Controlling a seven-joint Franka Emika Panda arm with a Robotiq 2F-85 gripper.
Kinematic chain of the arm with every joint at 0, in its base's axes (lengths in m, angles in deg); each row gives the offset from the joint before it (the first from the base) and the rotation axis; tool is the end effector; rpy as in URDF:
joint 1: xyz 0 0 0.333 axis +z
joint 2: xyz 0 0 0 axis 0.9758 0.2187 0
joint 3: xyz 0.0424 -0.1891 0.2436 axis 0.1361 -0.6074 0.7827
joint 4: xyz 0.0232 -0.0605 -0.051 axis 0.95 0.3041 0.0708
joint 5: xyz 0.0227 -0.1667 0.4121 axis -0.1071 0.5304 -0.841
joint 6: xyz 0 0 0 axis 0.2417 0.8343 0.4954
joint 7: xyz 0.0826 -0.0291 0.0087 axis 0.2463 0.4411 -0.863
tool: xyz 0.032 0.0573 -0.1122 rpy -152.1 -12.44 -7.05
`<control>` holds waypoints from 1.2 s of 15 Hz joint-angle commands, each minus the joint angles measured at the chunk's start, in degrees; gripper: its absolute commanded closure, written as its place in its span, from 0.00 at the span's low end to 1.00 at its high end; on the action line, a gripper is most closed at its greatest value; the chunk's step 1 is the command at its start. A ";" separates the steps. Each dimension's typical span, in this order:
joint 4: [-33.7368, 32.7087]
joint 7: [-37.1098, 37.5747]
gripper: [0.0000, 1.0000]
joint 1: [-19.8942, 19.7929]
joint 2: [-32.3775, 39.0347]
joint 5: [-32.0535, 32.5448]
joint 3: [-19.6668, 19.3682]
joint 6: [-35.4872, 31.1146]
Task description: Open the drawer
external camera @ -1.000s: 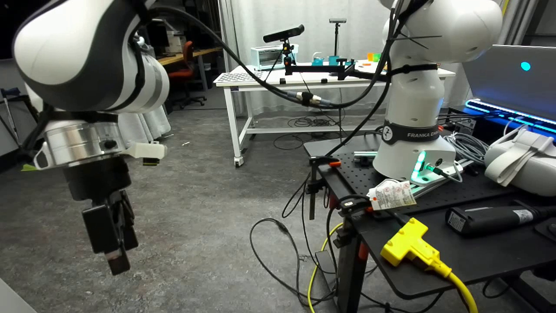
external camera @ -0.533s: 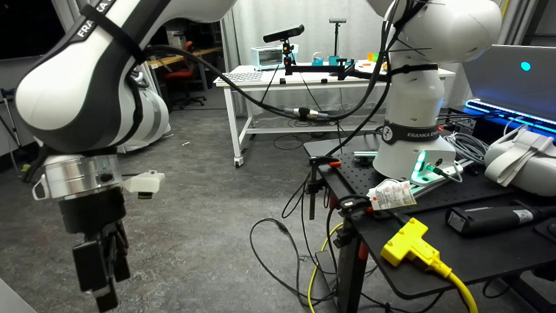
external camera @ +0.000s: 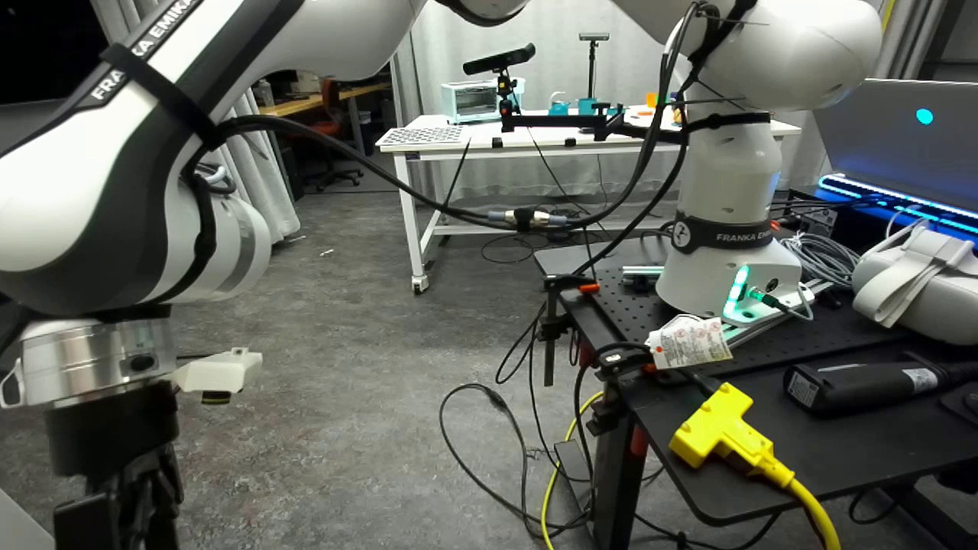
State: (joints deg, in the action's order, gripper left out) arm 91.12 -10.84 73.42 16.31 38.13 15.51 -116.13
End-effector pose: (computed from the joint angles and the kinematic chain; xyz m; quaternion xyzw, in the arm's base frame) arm 0.7141 0.2099 0.0711 -0.9494 -0.1545 -0.0090 0.2733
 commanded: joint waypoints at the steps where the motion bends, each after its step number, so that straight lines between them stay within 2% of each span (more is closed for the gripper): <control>1: -5.73 -2.18 0.00 -0.62 4.78 -1.60 2.29 1.11; 7: -8.52 -1.97 0.00 -0.51 7.78 -1.46 4.00 1.49; 11: -7.87 -1.73 0.00 -0.79 8.03 -1.51 4.48 1.39; 18: -6.08 -0.83 0.00 -0.74 7.70 -0.64 3.21 1.16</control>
State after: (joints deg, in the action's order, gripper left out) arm 85.10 -10.85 73.21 23.81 38.13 18.77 -116.08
